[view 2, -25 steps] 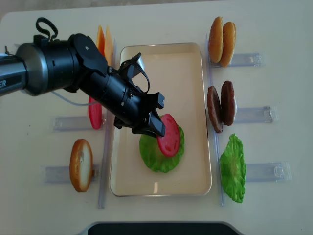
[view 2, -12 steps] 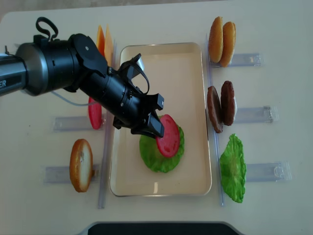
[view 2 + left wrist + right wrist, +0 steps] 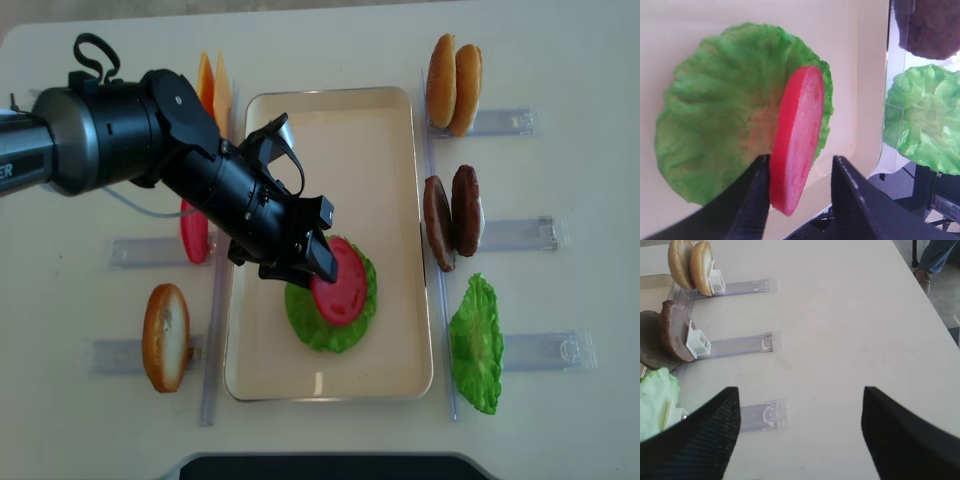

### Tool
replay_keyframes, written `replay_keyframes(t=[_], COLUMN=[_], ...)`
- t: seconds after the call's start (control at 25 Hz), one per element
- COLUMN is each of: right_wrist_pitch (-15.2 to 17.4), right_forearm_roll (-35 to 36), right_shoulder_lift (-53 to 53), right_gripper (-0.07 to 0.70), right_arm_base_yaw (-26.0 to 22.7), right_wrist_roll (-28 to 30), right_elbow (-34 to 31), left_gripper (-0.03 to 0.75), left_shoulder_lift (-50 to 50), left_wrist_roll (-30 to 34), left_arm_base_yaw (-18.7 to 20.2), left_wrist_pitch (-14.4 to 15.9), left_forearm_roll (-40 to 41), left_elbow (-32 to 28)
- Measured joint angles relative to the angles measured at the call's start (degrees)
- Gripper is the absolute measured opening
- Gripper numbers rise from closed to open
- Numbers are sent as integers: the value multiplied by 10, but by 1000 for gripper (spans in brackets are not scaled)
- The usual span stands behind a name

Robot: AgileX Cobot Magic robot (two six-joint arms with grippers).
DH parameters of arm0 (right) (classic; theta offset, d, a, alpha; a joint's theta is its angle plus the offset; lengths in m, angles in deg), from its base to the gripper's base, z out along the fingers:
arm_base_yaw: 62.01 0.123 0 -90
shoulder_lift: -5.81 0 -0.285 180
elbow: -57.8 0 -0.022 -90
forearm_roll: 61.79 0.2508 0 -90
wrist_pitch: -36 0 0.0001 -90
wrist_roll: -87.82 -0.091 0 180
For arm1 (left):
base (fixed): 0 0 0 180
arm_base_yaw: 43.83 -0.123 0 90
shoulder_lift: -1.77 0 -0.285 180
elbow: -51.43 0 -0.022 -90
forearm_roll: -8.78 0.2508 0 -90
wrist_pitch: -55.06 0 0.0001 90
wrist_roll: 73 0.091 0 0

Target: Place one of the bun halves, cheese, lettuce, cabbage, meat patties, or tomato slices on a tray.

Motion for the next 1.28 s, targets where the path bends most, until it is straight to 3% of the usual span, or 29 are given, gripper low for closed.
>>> replay_keyframes(t=[0.28, 0.8, 1.04, 1.28], right_wrist_pitch=[0, 0, 0, 0], right_forearm_roll=[0, 0, 0, 0], right_shoulder_lift=[0, 0, 0, 0], right_gripper=[514, 514, 514, 514], right_arm_base_yaw=[0, 0, 0, 0], right_wrist_roll=[0, 0, 0, 0], right_elbow=[0, 0, 0, 0], left_gripper=[430, 494, 496, 496], left_shoulder_lift=[0, -4, -4, -4], left_wrist_roll=[-1, -77, -96, -145], left_arm_base_yaw=[0, 0, 0, 0], left_wrist_pitch=[0, 21, 65, 109], left_forearm_roll=[2, 80, 103, 183], left_elbow=[0, 0, 37, 125])
